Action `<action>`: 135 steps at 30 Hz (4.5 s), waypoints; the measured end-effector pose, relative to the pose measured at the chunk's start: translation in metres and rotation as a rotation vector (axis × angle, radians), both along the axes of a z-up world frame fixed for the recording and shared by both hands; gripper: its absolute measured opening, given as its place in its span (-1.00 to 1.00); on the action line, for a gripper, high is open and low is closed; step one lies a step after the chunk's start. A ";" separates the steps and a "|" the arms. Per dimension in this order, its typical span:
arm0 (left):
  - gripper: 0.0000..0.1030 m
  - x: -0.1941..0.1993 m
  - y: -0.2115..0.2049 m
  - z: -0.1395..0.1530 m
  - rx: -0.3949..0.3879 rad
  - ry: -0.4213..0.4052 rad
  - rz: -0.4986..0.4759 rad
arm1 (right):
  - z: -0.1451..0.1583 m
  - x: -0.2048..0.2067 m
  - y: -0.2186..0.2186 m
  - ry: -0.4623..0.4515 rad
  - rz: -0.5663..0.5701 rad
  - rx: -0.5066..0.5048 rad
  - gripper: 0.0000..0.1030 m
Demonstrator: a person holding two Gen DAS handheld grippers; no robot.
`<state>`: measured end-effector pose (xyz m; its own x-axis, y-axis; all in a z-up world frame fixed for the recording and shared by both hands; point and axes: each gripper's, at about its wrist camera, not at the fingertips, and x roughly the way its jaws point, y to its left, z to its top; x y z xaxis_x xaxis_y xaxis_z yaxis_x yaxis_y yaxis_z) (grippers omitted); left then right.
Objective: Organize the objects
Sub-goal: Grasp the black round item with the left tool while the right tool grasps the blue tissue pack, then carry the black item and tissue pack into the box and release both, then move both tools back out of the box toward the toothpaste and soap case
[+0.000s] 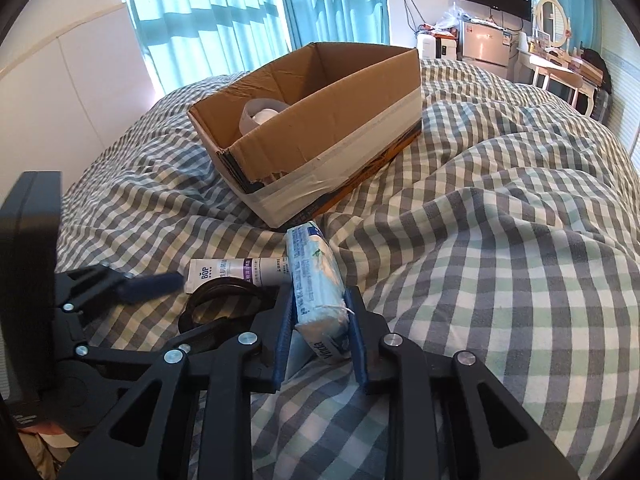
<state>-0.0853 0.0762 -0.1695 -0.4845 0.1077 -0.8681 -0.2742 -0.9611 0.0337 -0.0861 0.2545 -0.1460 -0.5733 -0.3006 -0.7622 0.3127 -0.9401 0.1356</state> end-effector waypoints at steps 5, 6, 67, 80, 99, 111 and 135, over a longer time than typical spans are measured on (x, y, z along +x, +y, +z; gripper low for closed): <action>-0.28 0.000 0.001 -0.001 -0.014 -0.009 0.019 | 0.001 0.001 0.001 0.005 -0.002 -0.005 -0.52; -0.39 0.001 -0.002 0.001 0.002 -0.008 0.027 | 0.001 0.001 0.001 0.006 -0.003 -0.005 -0.52; -0.64 -0.159 -0.088 0.172 0.181 0.367 0.103 | 0.169 -0.130 -0.061 0.342 0.066 0.083 -0.61; -0.64 -0.230 -0.070 0.120 0.125 0.316 0.047 | 0.125 -0.216 -0.067 0.272 0.073 0.100 -0.61; -0.50 -0.236 -0.050 0.072 0.103 0.193 -0.039 | 0.083 -0.220 -0.055 0.182 0.085 0.076 -0.33; 0.53 -0.185 -0.056 0.117 0.165 0.237 -0.016 | 0.145 -0.169 -0.029 0.272 -0.018 0.036 0.06; 0.98 -0.040 -0.086 0.169 0.081 0.368 0.089 | 0.181 -0.015 -0.042 0.310 0.044 0.108 0.71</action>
<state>-0.1253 -0.0102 0.0000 -0.7728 0.1121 -0.6247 -0.1731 -0.9842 0.0376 -0.1008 0.2123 0.0349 -0.7711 -0.2570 -0.5826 0.3641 -0.9285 -0.0723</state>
